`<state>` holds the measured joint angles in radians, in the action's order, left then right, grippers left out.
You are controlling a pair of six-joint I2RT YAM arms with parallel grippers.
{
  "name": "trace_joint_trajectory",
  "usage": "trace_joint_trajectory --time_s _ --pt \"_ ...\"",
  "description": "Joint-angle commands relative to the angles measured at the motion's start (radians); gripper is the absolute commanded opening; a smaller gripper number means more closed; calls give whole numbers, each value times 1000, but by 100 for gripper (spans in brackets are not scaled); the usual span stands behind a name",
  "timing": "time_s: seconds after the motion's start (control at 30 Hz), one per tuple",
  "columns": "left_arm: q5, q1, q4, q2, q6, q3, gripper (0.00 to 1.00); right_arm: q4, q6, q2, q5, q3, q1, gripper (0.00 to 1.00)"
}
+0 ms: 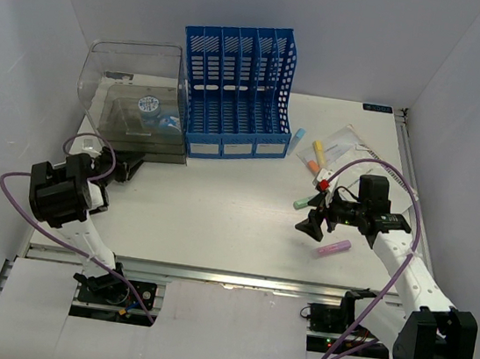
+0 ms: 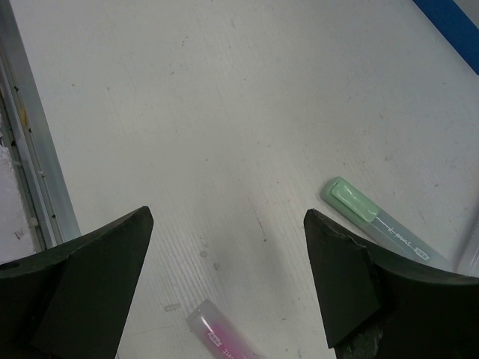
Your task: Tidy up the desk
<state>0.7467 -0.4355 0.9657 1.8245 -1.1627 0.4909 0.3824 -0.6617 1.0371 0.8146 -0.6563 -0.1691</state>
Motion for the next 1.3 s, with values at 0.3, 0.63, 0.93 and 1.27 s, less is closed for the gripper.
trace_joint_trajectory --time_s 0.3,0.63,0.93,1.27 --pt "11 -6 29 85 -22 86 18 -15 -11 24 14 1 12 88" --pt "33 -19 101 36 -55 -35 5 -11 -15 6 14 7 25 88" --pt "83 -111 28 -191 -13 -281 4 -9 -16 -18 14 9 33 88" --pt "80 -120 -347 -440 166 -262 63 18 -68 1 27 11 33 94"
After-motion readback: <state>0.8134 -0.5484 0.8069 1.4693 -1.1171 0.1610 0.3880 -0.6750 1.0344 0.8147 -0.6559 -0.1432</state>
